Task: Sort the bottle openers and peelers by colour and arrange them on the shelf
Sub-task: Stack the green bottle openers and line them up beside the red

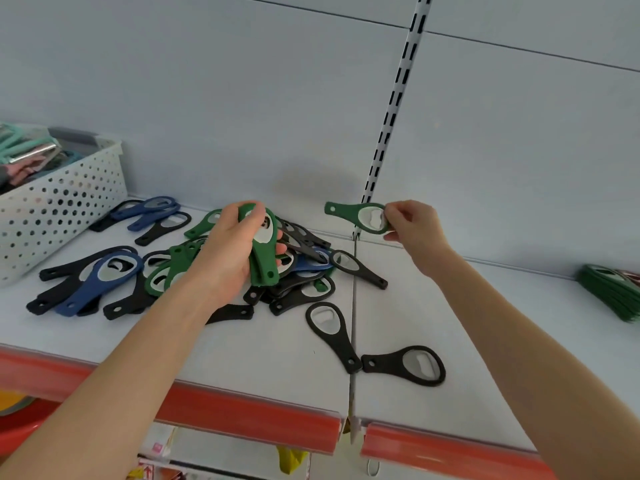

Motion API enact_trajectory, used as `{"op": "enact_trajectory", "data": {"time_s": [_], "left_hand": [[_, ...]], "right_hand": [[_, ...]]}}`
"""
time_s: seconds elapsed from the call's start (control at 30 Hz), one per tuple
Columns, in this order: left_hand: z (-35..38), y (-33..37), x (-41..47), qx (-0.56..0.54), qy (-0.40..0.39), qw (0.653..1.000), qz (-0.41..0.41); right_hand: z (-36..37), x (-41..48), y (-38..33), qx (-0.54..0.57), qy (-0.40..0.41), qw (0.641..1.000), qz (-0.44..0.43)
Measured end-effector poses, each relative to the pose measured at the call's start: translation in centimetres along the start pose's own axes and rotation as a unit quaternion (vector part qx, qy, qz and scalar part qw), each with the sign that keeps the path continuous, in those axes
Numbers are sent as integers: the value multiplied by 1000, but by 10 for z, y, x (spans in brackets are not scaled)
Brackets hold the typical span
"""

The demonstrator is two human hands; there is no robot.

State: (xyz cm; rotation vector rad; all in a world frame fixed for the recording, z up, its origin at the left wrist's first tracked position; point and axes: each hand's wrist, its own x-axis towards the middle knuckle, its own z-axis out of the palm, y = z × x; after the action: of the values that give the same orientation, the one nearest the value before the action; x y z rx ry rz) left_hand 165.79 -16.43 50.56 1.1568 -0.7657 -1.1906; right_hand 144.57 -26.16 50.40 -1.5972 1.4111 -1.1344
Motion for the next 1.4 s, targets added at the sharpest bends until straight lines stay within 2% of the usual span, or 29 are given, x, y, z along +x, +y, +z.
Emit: {"op": "enact_trajectory", "data": {"time_s": [0.1, 0.2, 0.27, 0.33, 0.43, 0.5, 0.63, 0.7, 0.77, 1.0, 1.1, 1.17, 1.23, 1.27, 1.33, 1.4], "left_hand": [[-12, 5, -5, -16, -54, 997, -60], [-25, 7, -19, -1, -99, 992, -79], [-41, 8, -30, 13, -101, 993, -64], [-62, 9, -37, -13, -66, 996, -58], [-99, 14, -43, -75, 30, 996, -41], [-123, 19, -45, -101, 64, 993, -21], [-158, 28, -44, -101, 38, 994, 1], [-167, 33, -43, -95, 3, 995, 0], [-175, 36, -40, -108, -17, 994, -13], [-194, 37, -26, -101, -98, 989, -55], [-191, 35, -23, -100, -105, 988, -47], [-188, 31, -20, -113, -90, 989, -33], [-181, 29, -18, -139, -77, 987, -27], [-177, 28, -18, -148, -75, 986, -27], [-168, 27, -18, -158, -70, 985, -22], [-164, 28, -18, -170, -48, 984, -2]], "right_hand": [[19, -18, -29, 27, -172, 984, -42], [58, -36, -57, -7, -270, 956, -115], [84, -44, -70, -18, -288, 944, -157], [108, -47, -79, -28, -287, 940, -182], [139, -40, -84, -65, -264, 948, -163], [160, -38, -83, -129, -277, 940, -150], [198, -54, -88, -312, -293, 886, -179], [212, -59, -89, -396, -290, 856, -161], [219, -59, -89, -423, -283, 850, -136], [197, -64, -95, -250, -168, 952, -46], [186, -73, -106, -79, -69, 994, -11], [184, -80, -113, 100, -31, 993, 48], [188, -90, -117, 261, -26, 958, 115], [192, -94, -117, 307, -36, 940, 142], [202, -104, -113, 290, -86, 939, 161], [210, -108, -105, 154, -133, 971, 129]]}}
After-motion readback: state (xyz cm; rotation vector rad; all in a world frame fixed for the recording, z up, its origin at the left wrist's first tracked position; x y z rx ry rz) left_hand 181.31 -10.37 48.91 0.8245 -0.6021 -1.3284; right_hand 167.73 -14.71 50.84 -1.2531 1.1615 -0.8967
